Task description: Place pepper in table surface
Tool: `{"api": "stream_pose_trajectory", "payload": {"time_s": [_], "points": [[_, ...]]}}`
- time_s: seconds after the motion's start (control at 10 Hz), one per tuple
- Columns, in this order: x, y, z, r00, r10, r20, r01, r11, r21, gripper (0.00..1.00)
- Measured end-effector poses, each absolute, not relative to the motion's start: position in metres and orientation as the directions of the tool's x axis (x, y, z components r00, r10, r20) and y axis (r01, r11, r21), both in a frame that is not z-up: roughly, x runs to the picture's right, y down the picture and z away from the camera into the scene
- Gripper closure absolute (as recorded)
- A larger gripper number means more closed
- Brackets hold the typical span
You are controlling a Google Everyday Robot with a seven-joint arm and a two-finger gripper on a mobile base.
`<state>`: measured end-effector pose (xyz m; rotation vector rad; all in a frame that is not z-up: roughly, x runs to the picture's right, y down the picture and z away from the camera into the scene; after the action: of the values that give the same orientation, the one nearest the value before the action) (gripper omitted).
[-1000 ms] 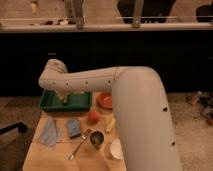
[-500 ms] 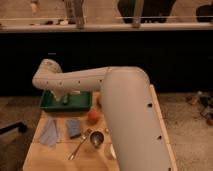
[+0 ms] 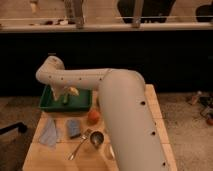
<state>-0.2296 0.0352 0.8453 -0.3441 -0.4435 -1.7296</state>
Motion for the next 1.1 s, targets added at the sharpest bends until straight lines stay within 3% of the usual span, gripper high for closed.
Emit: {"api": "stream_pose_trajectory", "payload": {"time_s": [1.1], "points": [[-0.254, 0.04, 0.896, -0.126, -0.831, 0.542, 0.992, -0.095, 0.085, 0.2]]}}
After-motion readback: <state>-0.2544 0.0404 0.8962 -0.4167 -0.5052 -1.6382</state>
